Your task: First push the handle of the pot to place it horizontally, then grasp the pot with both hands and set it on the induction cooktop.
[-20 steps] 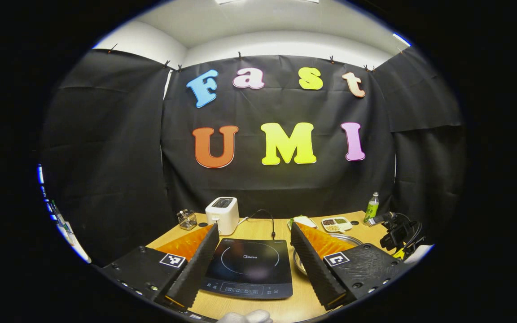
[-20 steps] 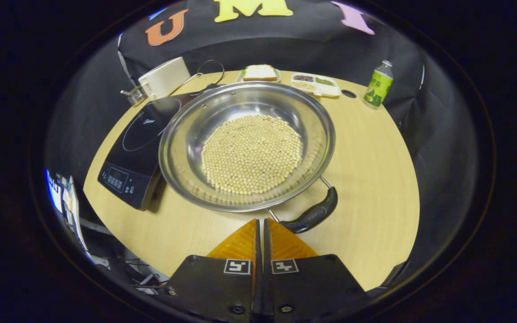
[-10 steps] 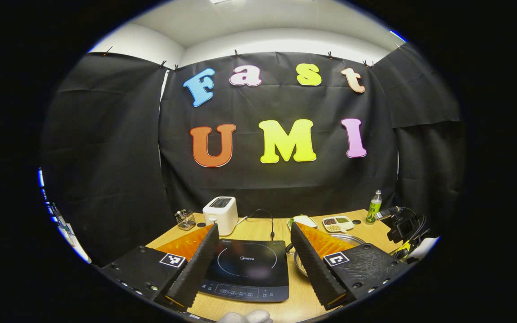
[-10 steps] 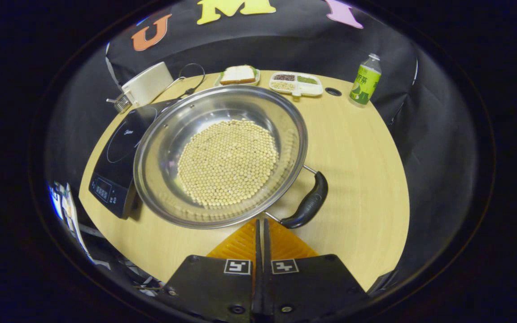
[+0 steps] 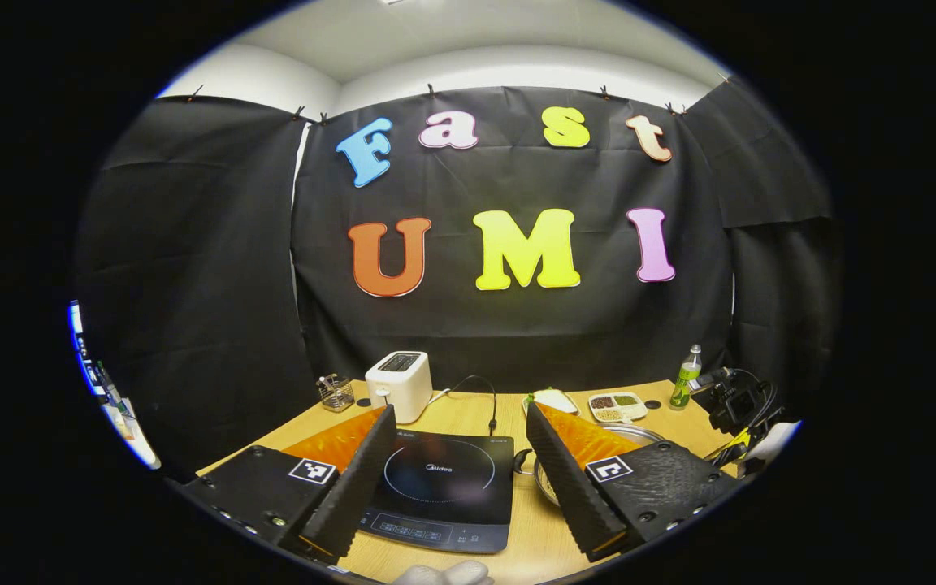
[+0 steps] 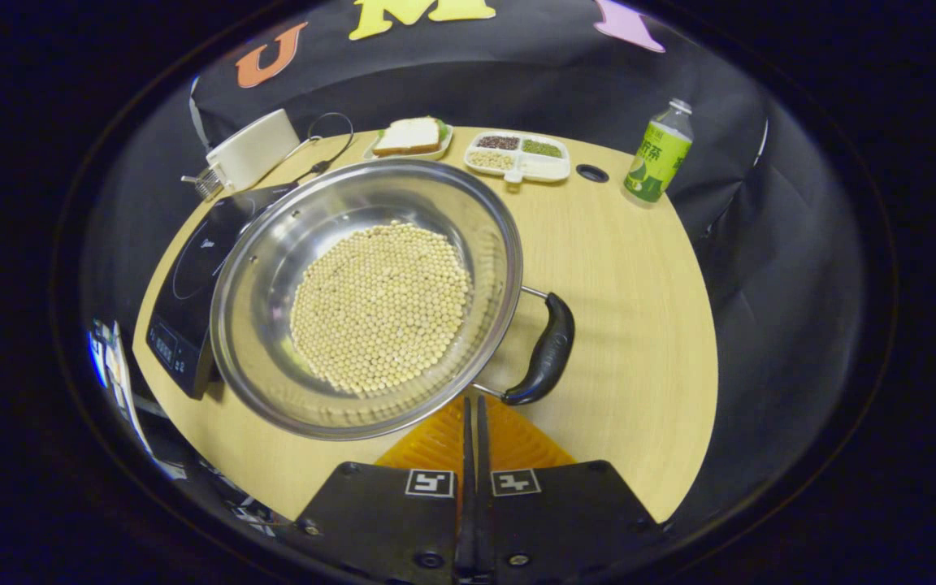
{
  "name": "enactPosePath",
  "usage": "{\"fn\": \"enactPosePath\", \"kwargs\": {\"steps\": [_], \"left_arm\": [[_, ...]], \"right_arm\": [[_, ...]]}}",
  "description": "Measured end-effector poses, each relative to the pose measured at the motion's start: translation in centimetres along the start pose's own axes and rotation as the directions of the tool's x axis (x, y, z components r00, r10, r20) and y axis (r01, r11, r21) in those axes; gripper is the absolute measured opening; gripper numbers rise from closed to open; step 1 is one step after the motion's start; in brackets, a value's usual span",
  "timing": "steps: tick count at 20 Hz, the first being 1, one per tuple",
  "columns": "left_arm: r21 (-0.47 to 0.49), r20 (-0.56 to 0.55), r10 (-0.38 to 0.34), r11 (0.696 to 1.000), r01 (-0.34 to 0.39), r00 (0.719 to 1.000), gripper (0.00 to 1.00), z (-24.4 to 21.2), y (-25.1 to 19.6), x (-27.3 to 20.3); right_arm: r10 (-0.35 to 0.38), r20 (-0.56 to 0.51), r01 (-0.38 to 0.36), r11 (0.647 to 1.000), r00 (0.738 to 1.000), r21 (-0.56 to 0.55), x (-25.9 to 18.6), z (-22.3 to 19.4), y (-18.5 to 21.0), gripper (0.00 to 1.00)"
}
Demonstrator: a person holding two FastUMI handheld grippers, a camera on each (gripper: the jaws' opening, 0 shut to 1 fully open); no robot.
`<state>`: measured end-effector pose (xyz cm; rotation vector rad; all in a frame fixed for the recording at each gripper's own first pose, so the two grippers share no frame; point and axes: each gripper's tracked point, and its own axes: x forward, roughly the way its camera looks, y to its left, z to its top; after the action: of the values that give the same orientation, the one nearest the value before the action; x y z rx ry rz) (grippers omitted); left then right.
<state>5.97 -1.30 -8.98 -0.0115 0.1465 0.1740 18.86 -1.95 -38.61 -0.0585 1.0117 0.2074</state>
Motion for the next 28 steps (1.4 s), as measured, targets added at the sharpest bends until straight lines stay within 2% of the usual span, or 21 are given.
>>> {"fn": "enactPosePath", "kwargs": {"steps": [4, 5, 8, 10, 14, 17, 18, 22, 23, 25, 26, 27, 28], "left_arm": [[-0.010, -0.006, 0.031, 0.999, -0.031, 0.999, 0.96, -0.3, -0.9, 0.6], [-0.012, -0.008, 0.039, 0.999, -0.039, 0.999, 0.96, -0.3, -1.1, 0.6], [-0.011, -0.009, 0.065, 0.998, -0.065, 0.998, 0.96, -0.3, -1.2, 0.7], [-0.009, -0.009, 0.078, 0.997, -0.078, 0.997, 0.96, -0.3, -1.2, 0.6], [-0.002, -0.015, 0.091, 0.996, -0.091, 0.996, 0.96, -0.3, -0.9, 0.1], [0.013, -0.022, 0.078, 0.997, -0.078, 0.997, 0.96, -0.6, -0.7, 0.0], [0.018, -0.027, 0.066, 0.998, -0.065, 0.997, 0.96, -0.7, -0.7, 0.0], [0.034, -0.028, -0.009, 0.999, 0.010, 1.000, 0.96, -0.9, -1.2, 0.3], [0.038, -0.028, -0.032, 0.999, 0.033, 0.999, 0.96, -1.0, -1.4, 0.4], [0.052, -0.032, -0.078, 0.995, 0.080, 0.996, 0.96, -1.4, -1.8, 0.7], [0.060, -0.038, -0.099, 0.993, 0.102, 0.994, 0.96, -1.9, -2.0, 0.9], [0.068, -0.047, -0.122, 0.990, 0.125, 0.991, 0.96, -2.3, -2.3, 1.1], [0.075, -0.058, -0.146, 0.986, 0.150, 0.988, 0.96, -3.0, -2.6, 1.2]], "right_arm": [[0.008, -0.004, -0.008, 1.000, 1.000, -0.007, 0.6, 1.0, -1.4, 0.07], [0.008, -0.005, -0.008, 1.000, 1.000, -0.013, 0.7, 1.1, -1.7, 0.01], [0.005, -0.006, -0.005, 0.999, 1.000, -0.034, 1.1, 1.9, -2.6, 0.07], [0.000, -0.002, 0.000, 0.999, 1.000, -0.042, 1.4, 2.3, -3.0, 0.00], [-0.021, 0.013, 0.022, 0.998, 1.000, -0.054, 1.8, 2.9, -4.1, 0.04], [-0.039, 0.046, 0.040, 0.999, 0.998, -0.029, 1.1, 2.7, -4.4, 0.00], [-0.051, 0.060, 0.052, 0.998, 0.997, -0.017, 0.8, 2.4, -4.5, 0.04], [-0.099, 0.123, 0.098, 0.995, 0.987, 0.010, -1.8, 0.8, -4.8, 0.01], [-0.104, 0.142, 0.103, 0.995, 0.984, 0.019, -2.5, 0.3, -4.7, 0.04], [-0.127, 0.171, 0.121, 0.992, 0.977, 0.047, -4.3, -0.7, -4.8, 0.17], [-0.134, 0.183, 0.124, 0.990, 0.974, 0.066, -4.9, -1.3, -4.6, 0.35], [-0.146, 0.200, 0.130, 0.988, 0.969, 0.088, -5.7, -1.8, -4.6, 0.43], [-0.157, 0.217, 0.137, 0.985, 0.963, 0.105, -6.6, -2.0, -4.6, 0.63]]}}
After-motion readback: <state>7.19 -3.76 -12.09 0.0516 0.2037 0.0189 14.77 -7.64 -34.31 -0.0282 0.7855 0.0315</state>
